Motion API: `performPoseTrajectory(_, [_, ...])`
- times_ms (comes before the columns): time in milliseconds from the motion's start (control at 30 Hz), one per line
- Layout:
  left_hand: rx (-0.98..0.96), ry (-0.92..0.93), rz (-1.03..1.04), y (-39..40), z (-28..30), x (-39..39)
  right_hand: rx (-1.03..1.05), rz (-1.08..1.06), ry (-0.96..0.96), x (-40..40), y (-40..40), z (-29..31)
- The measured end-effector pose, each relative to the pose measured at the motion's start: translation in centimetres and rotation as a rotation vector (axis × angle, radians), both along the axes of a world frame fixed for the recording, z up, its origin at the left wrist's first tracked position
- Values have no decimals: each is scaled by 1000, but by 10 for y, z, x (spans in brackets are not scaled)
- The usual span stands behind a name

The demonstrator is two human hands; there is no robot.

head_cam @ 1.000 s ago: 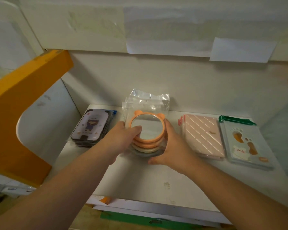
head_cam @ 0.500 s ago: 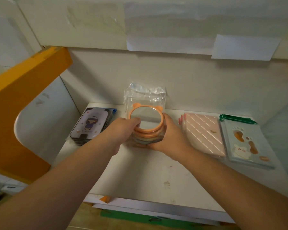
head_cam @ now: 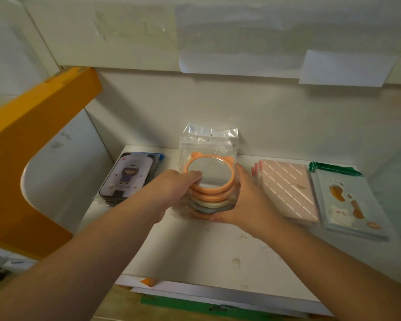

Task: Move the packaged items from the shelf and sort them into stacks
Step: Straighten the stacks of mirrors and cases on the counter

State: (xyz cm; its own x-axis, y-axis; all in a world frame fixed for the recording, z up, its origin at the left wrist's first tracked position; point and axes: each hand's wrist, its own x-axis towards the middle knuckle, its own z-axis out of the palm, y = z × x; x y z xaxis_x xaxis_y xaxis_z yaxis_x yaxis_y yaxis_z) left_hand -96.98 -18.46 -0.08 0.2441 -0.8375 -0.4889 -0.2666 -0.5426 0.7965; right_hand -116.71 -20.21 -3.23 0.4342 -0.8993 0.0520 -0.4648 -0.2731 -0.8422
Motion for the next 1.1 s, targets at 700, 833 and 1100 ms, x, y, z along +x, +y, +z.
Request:
performPoseTrajectory(700, [-97, 52, -29, 22, -4, -10, -17, -89, -94, 8, 18, -6])
performPoseTrajectory(833, [-97, 56, -40, 22, -5, -9, 4, -81, -115, 8, 18, -5])
performPoseTrajectory(1100, [-125, 76, 122, 20, -6, -6, 40, -46, -43, -5, 18, 1])
